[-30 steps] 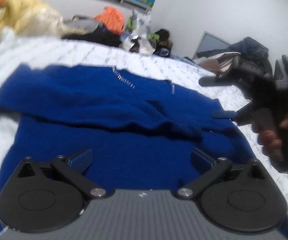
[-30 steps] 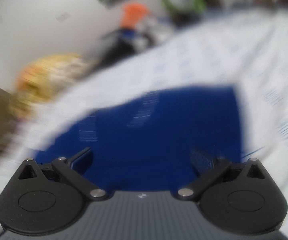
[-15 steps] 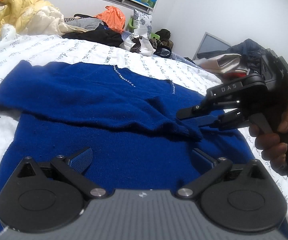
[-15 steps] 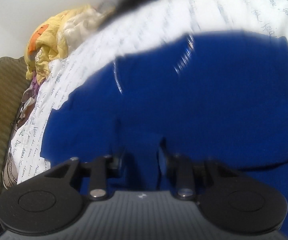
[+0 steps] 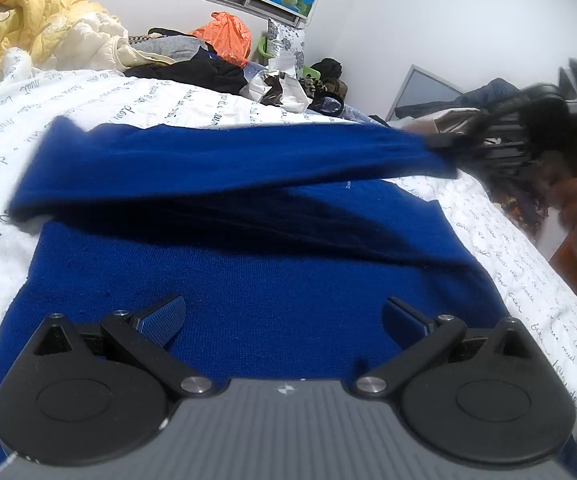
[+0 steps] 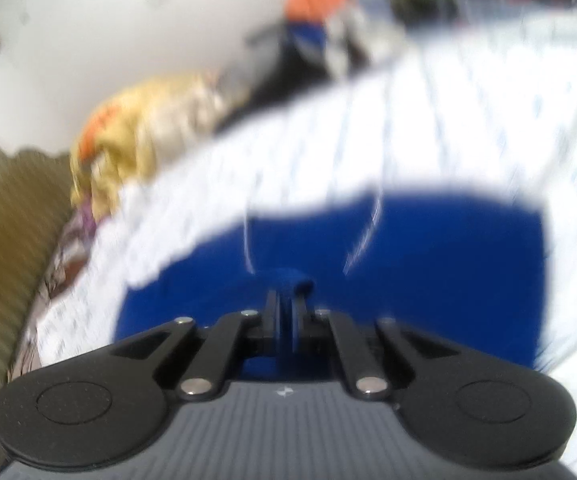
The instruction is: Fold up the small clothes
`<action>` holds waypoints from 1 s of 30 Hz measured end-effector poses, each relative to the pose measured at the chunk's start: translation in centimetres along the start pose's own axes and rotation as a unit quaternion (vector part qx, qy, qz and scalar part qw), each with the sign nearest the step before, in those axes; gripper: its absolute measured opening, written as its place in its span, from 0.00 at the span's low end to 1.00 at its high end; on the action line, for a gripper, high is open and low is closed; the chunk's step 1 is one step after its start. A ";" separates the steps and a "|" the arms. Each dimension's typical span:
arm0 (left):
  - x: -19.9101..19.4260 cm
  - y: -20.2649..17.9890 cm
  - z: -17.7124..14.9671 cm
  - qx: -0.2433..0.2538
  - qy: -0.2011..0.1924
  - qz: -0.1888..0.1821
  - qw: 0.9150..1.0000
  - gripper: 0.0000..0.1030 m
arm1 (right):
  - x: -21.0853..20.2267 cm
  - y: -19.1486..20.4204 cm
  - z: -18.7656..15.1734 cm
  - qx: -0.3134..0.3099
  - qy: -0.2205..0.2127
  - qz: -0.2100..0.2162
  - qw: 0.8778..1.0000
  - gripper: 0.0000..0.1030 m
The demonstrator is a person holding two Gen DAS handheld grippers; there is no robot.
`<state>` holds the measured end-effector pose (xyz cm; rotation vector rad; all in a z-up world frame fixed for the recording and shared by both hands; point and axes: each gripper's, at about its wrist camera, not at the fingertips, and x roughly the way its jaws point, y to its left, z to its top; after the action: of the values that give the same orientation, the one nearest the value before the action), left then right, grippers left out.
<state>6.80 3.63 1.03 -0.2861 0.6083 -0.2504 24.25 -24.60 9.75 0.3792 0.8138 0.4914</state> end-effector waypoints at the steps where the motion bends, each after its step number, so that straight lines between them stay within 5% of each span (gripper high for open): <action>1: 0.0 0.0 0.0 -0.001 0.000 -0.001 1.000 1.00 | -0.7 -1.0 0.6 -0.002 0.001 -0.016 1.000 0.05; 5: 0.0 0.1 0.0 -0.004 -0.001 -0.003 1.000 1.00 | -0.9 -6.4 0.3 0.010 0.027 -0.111 0.993 0.05; 10: 0.0 0.0 0.0 -0.001 0.000 -0.001 1.000 1.00 | 0.5 -9.0 -2.4 0.017 0.058 -0.131 0.990 0.05; 21: -0.1 -0.3 0.5 0.016 0.012 0.012 1.000 1.00 | 0.7 -8.5 -2.3 -0.037 0.034 -0.196 0.979 0.05; 26: -0.3 0.9 6.8 0.001 -0.055 -0.014 0.998 1.00 | -2.4 -6.1 -1.9 -0.019 -0.088 -0.193 0.977 0.07; 30: 6.1 2.3 11.9 -0.002 -0.023 0.020 1.000 1.00 | 1.7 -2.6 -1.6 -0.047 -0.064 -0.153 0.985 0.07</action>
<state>19.02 6.07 6.35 -0.2831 0.5688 -0.2034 24.71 -25.58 6.39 0.1906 0.7060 0.2151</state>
